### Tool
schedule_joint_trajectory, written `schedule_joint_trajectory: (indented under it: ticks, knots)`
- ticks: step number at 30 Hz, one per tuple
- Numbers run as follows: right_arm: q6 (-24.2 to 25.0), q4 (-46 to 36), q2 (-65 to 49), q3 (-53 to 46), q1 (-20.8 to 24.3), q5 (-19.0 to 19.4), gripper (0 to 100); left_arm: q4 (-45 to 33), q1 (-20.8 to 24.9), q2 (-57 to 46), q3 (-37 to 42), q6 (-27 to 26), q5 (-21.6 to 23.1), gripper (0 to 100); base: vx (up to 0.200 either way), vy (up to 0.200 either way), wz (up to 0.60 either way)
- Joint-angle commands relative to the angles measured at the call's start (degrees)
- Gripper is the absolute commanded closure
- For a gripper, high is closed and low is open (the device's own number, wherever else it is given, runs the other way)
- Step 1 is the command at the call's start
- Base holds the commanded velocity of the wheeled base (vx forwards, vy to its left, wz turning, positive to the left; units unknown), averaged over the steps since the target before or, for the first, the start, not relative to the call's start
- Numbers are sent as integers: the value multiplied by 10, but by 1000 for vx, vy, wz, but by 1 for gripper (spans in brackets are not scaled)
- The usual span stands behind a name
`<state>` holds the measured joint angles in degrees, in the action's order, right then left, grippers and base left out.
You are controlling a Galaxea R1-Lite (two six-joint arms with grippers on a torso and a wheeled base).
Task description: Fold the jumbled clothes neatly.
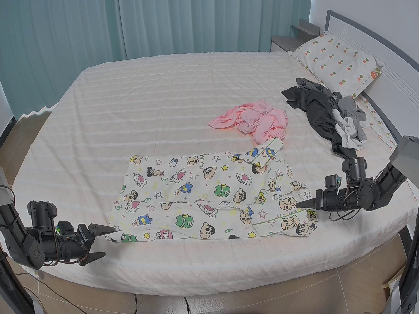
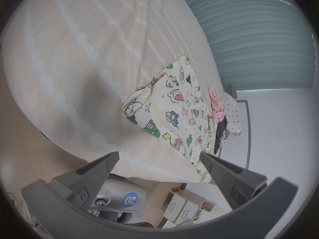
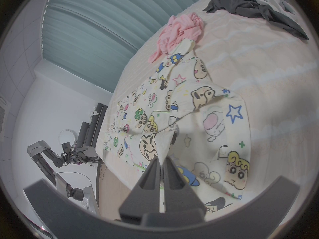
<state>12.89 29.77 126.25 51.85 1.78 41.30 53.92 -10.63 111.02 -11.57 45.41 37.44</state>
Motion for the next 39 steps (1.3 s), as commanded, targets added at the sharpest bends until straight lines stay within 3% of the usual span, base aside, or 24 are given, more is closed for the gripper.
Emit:
schedule_joint_trajectory:
  ticks: [1,5,6,11,14,25,34,39]
  knots:
    - [0,-2,28,6,0,-7,100,0,0,1,0,0,-1,0,0,0,0]
    - [-1,-4,32,0,2,-18,100,0,0,0,0,0,0,0,0,0,0]
    - [-1,-4,33,0,2,-20,0,0,0,0,0,0,0,0,0,0,0]
    - [3,-2,28,-1,1,-44,0,15,13,-6,1,-1,-4,0,0,0,0]
    - [5,0,8,-10,-5,-54,0,25,29,-5,6,0,-29,0,0,0,0]
    - [21,3,-153,-131,-27,-51,0,89,57,-12,31,1,-42,0,0,0,0]
    - [21,87,-195,-207,-9,-54,0,99,65,-20,35,1,-43,0,200,0,0]
    - [21,96,-183,-213,-9,-54,0,99,66,-20,34,1,-43,0,200,0,0]
